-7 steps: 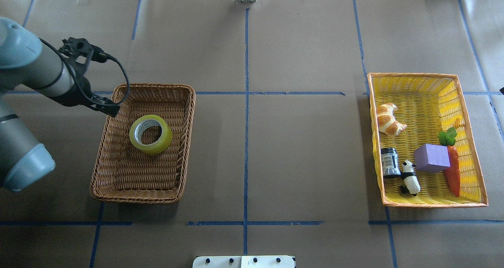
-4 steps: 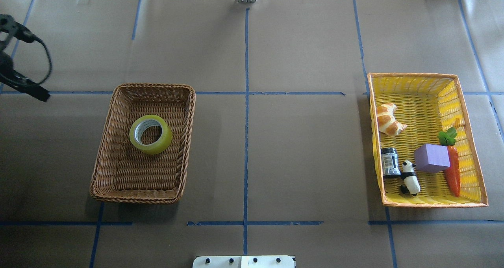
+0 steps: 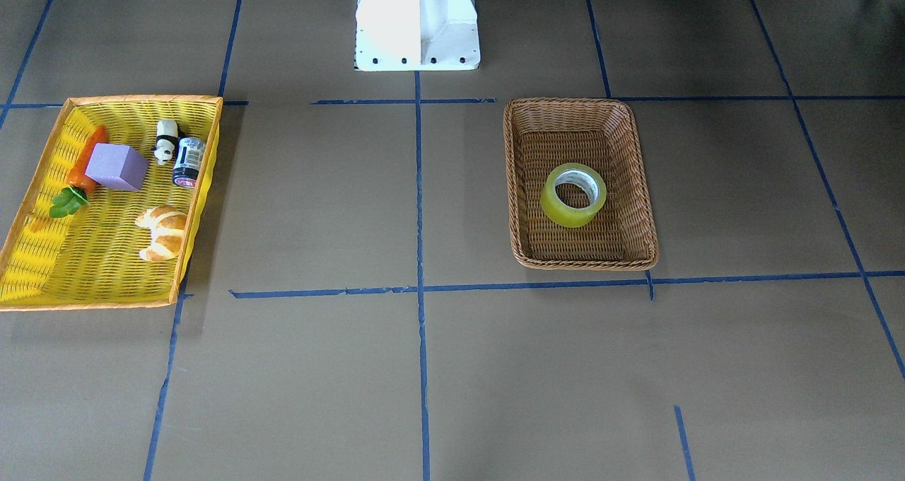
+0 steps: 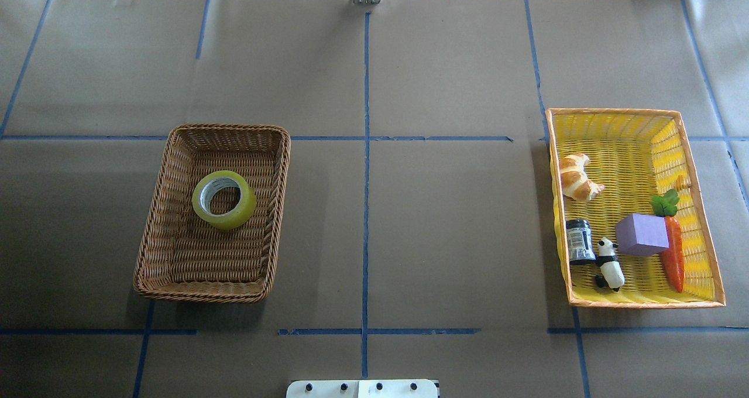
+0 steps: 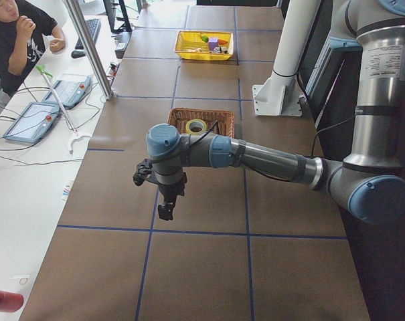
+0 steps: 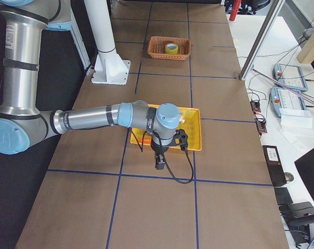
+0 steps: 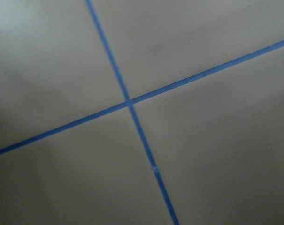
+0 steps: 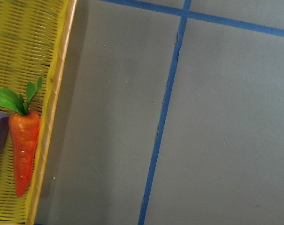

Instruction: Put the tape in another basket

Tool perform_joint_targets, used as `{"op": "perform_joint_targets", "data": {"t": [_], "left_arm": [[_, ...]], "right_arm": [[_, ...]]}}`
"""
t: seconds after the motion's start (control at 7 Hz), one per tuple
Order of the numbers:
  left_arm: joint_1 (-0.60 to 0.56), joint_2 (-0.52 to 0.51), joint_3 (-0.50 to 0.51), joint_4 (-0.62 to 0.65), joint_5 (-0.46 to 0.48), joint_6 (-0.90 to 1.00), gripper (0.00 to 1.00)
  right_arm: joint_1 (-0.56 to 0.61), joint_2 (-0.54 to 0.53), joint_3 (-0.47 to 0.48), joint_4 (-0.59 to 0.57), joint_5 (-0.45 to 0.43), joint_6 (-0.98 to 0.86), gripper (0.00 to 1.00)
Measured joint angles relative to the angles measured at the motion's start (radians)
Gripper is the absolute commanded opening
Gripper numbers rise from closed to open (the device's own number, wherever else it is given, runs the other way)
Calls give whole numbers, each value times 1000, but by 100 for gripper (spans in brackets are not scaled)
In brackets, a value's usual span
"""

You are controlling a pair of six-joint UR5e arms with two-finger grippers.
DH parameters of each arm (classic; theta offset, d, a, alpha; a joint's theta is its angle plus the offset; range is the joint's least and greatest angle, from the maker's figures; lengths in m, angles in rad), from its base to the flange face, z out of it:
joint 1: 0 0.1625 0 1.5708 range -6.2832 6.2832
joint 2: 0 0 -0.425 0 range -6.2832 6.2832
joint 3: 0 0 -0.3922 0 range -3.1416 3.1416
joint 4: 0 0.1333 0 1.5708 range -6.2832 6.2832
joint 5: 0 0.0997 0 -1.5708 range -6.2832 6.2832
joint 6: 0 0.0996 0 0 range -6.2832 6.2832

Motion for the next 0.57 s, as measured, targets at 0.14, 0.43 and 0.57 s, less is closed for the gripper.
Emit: {"op": "perform_joint_targets", "data": {"t": [0.14,0.43,0.57], "left_arm": [[-13,45,12,-1,-10,3,100],[-17,82,31,-10,-13,4,100],[-17,89,39,-11,-10,4,100]], "right_arm": [[0,-2,-1,0,0,13,100],[0,0,-1,5,0,13,100],[0,-1,-2,14,-1,11,100]]}}
